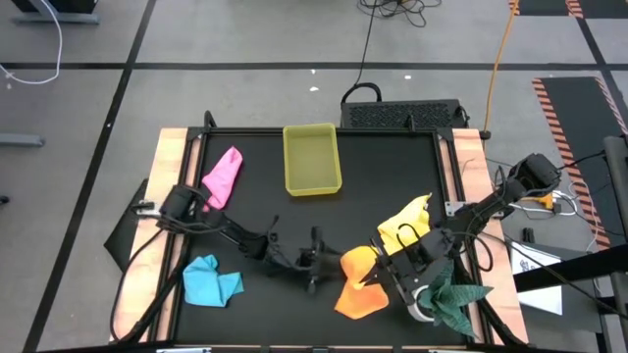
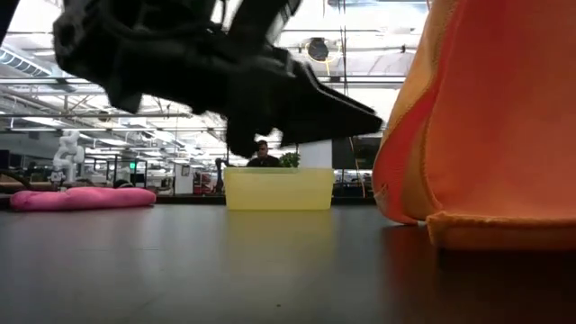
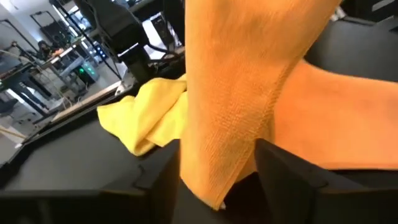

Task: Fold microfiber towels
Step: Fold the orange towel

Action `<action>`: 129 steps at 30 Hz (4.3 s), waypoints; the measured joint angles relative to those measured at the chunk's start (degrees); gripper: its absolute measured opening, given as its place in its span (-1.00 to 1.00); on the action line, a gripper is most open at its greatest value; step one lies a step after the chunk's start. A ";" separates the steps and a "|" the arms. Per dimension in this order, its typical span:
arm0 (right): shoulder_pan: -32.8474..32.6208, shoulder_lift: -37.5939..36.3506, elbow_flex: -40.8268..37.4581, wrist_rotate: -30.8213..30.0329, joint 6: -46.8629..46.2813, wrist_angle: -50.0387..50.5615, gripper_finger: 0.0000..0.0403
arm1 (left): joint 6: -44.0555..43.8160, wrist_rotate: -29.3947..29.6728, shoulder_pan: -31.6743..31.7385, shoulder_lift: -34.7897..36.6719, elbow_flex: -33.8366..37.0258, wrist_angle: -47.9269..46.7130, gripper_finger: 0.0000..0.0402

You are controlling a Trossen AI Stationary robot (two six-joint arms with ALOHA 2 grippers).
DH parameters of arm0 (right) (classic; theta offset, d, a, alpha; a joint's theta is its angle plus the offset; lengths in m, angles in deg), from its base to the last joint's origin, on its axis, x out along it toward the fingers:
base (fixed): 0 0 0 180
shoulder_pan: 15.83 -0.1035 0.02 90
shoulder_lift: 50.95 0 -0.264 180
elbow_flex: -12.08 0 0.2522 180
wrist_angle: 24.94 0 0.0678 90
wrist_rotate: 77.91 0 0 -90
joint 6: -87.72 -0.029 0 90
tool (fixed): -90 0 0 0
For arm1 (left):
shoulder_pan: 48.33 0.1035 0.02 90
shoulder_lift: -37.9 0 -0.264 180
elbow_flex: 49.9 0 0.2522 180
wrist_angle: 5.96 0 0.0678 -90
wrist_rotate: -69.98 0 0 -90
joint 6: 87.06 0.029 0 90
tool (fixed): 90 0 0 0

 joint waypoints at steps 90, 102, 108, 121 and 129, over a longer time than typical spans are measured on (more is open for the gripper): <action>29.48 48.84 39.50 3.80 -11.57 29.62 -0.05 | -57.15 2.74 -19.72 9.92 -8.12 -67.94 -0.98; 29.95 48.24 40.18 -4.35 -7.37 31.99 -0.94 | -56.95 4.00 -19.61 9.92 -8.12 -68.86 -0.98; 23.82 33.81 32.17 -16.64 -2.62 29.57 -0.99 | -64.82 11.25 -21.58 12.72 -10.40 -85.15 -0.98; 2.37 -4.46 10.99 -11.44 3.85 10.39 -1.00 | -46.92 34.71 -26.98 26.32 -25.63 -83.84 -0.93; -2.65 -9.61 7.57 -0.52 1.37 -3.68 -1.00 | -29.38 30.77 -27.32 29.42 -28.68 -71.74 -0.96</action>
